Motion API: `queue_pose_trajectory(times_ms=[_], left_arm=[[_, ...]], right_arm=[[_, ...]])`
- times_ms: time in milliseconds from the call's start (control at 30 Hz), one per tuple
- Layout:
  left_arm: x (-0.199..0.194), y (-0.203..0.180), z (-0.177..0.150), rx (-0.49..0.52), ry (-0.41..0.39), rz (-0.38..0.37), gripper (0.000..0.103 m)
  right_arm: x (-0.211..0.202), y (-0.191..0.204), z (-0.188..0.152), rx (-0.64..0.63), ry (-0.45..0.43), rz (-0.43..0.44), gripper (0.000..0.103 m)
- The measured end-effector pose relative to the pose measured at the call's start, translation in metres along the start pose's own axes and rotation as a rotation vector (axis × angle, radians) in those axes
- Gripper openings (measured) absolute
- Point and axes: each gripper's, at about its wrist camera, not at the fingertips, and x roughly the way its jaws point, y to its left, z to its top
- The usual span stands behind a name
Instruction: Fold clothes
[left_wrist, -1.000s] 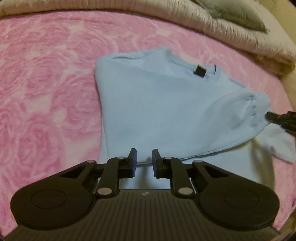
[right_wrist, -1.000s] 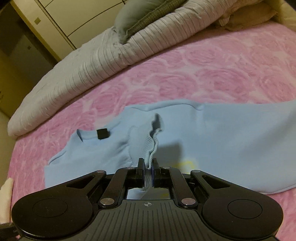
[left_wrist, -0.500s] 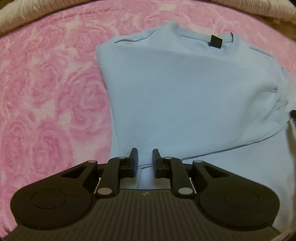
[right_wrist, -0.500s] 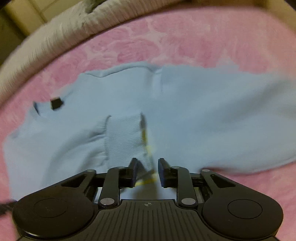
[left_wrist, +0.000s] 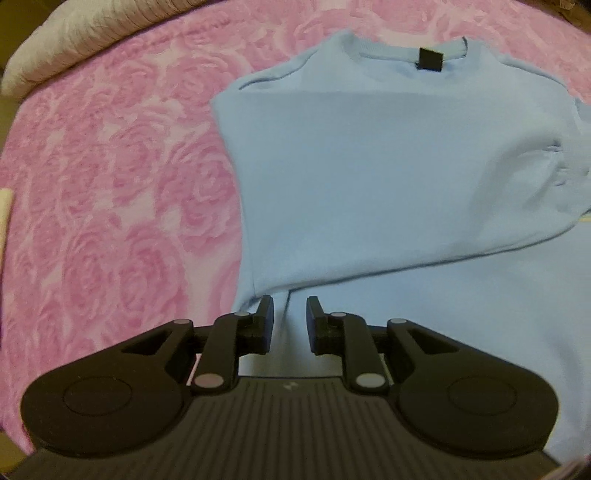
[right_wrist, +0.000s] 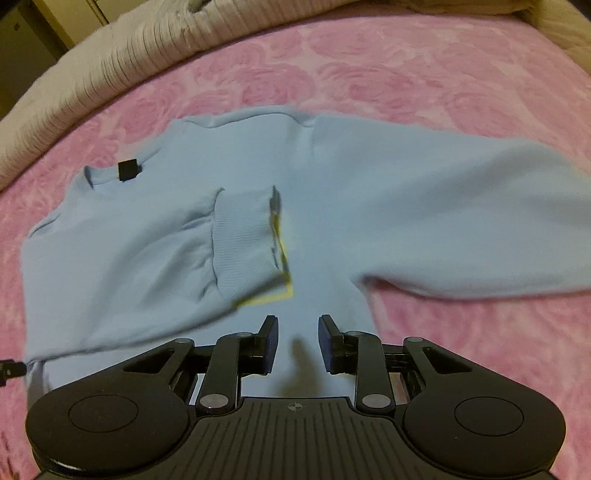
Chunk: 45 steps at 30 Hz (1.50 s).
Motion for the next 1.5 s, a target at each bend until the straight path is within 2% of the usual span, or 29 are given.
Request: queue_pose_trajectory(times_ms=[133, 333, 600, 833, 1067, 1267, 1500], left_arm=[[-0.031, -0.019, -0.009, 0.009, 0.005, 0.008, 0.018], [-0.075, -0.062, -0.02, 0.02, -0.015, -0.042, 0.021], [-0.114, -0.108, -0.019, 0.038, -0.045, -0.061, 0.021], [-0.137, -0.136, -0.015, 0.057, -0.062, -0.064, 0.021], [-0.143, -0.144, -0.014, 0.052, -0.059, -0.055, 0.022], [-0.131, -0.138, -0.009, 0.015, -0.063, -0.072, 0.022], [-0.113, -0.125, 0.007, -0.062, -0.043, -0.074, 0.022]], right_arm=[[-0.034, -0.018, -0.015, 0.036, 0.013, 0.011, 0.029], [-0.083, -0.053, -0.035, 0.053, 0.01, 0.009, 0.03], [-0.126, -0.106, -0.032, 0.106, -0.043, -0.024, 0.033], [-0.143, -0.141, -0.026, 0.123, -0.055, -0.041, 0.034], [-0.137, -0.175, -0.023, 0.177, -0.044, -0.054, 0.035], [-0.119, -0.23, -0.025, 0.35, -0.069, -0.044, 0.037], [-0.086, -0.327, -0.034, 0.774, -0.219, 0.088, 0.037]])
